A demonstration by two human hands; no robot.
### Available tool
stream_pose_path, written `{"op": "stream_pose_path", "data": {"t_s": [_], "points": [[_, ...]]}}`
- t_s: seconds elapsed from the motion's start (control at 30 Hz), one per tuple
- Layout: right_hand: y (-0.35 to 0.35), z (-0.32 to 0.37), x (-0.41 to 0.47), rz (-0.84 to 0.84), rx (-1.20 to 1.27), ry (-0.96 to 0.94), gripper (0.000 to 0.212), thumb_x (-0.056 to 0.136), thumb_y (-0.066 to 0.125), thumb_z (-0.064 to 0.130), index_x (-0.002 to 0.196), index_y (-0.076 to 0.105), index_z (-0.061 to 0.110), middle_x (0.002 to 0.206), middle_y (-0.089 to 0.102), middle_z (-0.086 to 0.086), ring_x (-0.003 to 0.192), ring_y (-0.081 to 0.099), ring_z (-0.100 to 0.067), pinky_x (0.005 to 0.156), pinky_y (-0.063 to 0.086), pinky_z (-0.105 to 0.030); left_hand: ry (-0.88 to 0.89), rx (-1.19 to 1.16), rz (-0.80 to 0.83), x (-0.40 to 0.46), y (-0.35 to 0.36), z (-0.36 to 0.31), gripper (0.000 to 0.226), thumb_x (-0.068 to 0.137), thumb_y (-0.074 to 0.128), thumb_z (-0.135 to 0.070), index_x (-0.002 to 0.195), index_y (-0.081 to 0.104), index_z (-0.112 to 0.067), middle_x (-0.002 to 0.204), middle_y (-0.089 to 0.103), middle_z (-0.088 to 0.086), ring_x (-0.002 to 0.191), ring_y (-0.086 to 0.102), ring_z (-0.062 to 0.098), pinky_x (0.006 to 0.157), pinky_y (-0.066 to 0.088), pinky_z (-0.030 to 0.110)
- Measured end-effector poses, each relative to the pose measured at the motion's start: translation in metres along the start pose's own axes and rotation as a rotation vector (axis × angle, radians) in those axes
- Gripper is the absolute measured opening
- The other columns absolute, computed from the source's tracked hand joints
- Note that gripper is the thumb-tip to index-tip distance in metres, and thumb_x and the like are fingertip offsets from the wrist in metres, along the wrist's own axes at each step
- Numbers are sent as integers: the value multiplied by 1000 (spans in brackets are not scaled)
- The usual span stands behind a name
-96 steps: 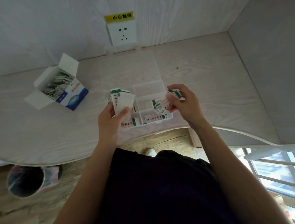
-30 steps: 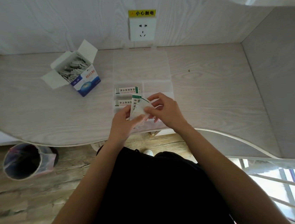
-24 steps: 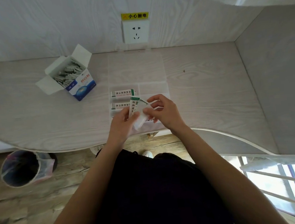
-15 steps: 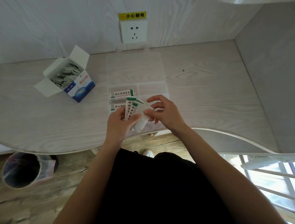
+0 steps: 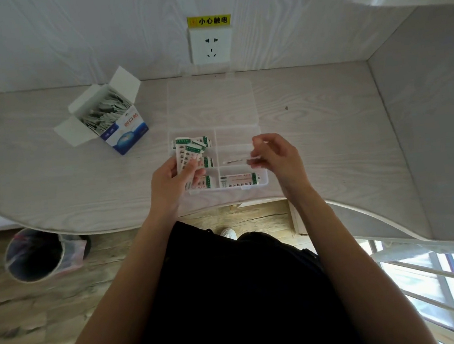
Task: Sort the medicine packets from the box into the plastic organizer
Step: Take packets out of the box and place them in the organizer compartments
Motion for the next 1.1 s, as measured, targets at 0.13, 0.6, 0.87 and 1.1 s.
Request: {"op": "stream_pose_path", "data": {"t_s": [0.13, 0.6, 0.87, 1.1], "points": [[-1, -8, 3, 136, -380, -99, 23, 79, 71, 6, 98, 63, 17, 85, 63, 3, 77, 65, -20, 73, 57, -32, -23, -33, -34, 1, -5, 3, 14, 87, 63, -17, 100, 66, -13, 77, 73, -4, 73, 70, 9, 66, 56, 20], [16, -19, -1, 151, -1063, -295, 11, 89, 60, 30, 92, 69, 25, 89, 71, 10, 82, 65, -10, 75, 48, -29, -37, -22, -7, -6, 4, 10, 18, 88, 62, -16, 106, 64, -10, 87, 72, 4, 72, 69, 6, 61, 52, 15], [34, -12, 0, 98, -1497, -714, 15, 61, 85, 16, 60, 71, 21, 63, 59, 4, 61, 55, -17, 49, 39, -19, -37, -7, 39, -10, 6, 11, 17, 87, 63, -17, 103, 65, -13, 88, 72, 2, 77, 70, 11, 69, 56, 21], [36, -11, -4, 84, -609, -150, 20, 86, 64, 36, 95, 64, 18, 80, 63, 5, 63, 55, -2, 58, 43, -13, -23, 77, 118, -13, 10, 11, 14, 85, 65, -12, 100, 64, -13, 84, 69, 3, 72, 66, 11, 64, 53, 19]]}}
Point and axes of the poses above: each hand's wrist, its own x-axis towards the middle knuckle, its own y-axis out of the palm, z = x × y, the point moved 4 cm from there along x, towards the middle knuckle
